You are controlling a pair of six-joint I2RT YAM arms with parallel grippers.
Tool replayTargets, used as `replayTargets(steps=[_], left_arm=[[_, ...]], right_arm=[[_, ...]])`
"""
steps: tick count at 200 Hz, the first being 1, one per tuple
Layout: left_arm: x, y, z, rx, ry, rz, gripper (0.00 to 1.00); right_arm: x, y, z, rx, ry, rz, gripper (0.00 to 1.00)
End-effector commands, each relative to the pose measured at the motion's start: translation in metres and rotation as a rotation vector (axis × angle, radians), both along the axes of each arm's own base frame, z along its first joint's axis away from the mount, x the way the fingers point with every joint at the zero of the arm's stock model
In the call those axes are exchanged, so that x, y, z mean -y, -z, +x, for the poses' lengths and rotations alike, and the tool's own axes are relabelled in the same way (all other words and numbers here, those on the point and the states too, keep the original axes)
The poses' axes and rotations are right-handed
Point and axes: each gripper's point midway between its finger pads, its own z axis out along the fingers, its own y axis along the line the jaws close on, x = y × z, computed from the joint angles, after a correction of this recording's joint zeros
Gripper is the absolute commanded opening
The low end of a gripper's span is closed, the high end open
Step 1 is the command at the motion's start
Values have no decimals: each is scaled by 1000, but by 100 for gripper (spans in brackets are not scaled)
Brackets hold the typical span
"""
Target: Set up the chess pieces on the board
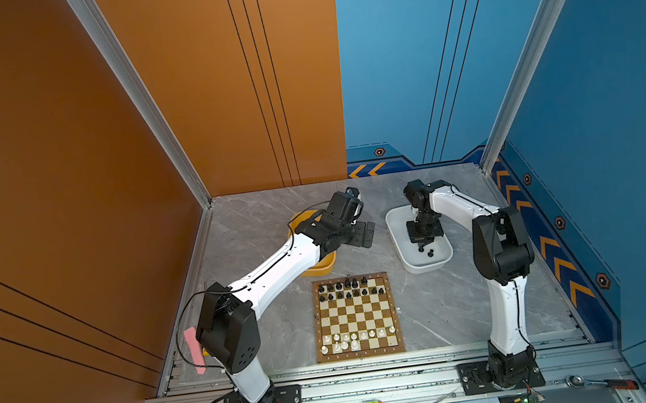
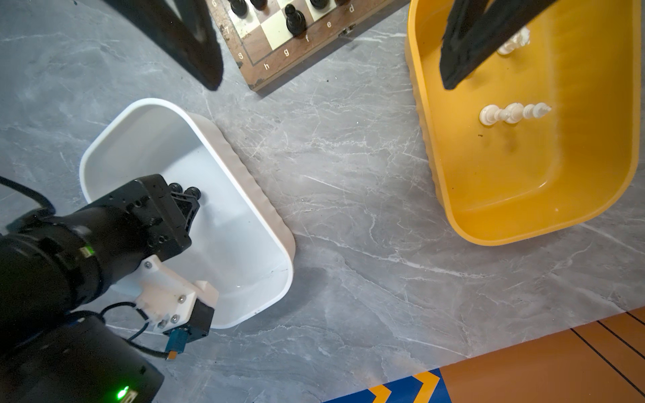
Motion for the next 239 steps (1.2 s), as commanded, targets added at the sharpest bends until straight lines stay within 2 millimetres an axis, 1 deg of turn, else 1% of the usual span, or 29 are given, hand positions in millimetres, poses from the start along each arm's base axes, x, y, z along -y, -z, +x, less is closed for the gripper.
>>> replayTargets(steps=[1,25,40,54,76,99,104,107,109,113,150,170,172,174,190,218,239], left_arm=[[-17,-2,-9,1,-19,14,98],[-33,-3,-18,15,-49,14,98],[-46,-3,-25,22,-76,12,98],[-59,-3,-32,28,-102,9,98],[-82,-1,-45,33,-144,7,98],[-105,2,-60,36,-191,3,98],[-110,1,-63,40,-200,0,98],[-113,-3,-64,48,-208,-7,98],[-116,4,-67,37,-212,4,98],[-121,8,-71,33,-220,10,98],[-149,8,-93,41,-278,-3,98],[-159,7,-103,44,-299,-14,98],[-160,7,-103,46,-302,-16,98],[-161,7,-104,46,-303,-17,98],[-166,5,-110,50,-314,-24,98],[-172,3,-115,56,-326,-26,98],[-175,1,-117,58,-331,-24,98]], right_arm=[[-15,-46,-8,63,-28,15,0],[-35,-65,-16,88,-74,18,0],[-49,-74,-23,98,-106,18,0],[-61,-79,-30,104,-129,20,0],[-83,-81,-45,102,-168,26,0],[-104,-76,-60,87,-207,30,0],[-109,-74,-64,82,-216,31,0],[-111,-73,-66,79,-221,32,0],[-113,-72,-67,77,-225,32,0],[-117,-71,-70,74,-233,31,0],[-146,-52,-89,43,-280,42,0],[-152,-44,-90,31,-281,48,0],[-159,-43,-96,29,-304,49,0],[-162,-43,-98,29,-310,51,0],[-169,-36,-101,21,-322,56,0],[-174,-24,-105,3,-329,53,0],[-177,-17,-106,-3,-334,55,0]])
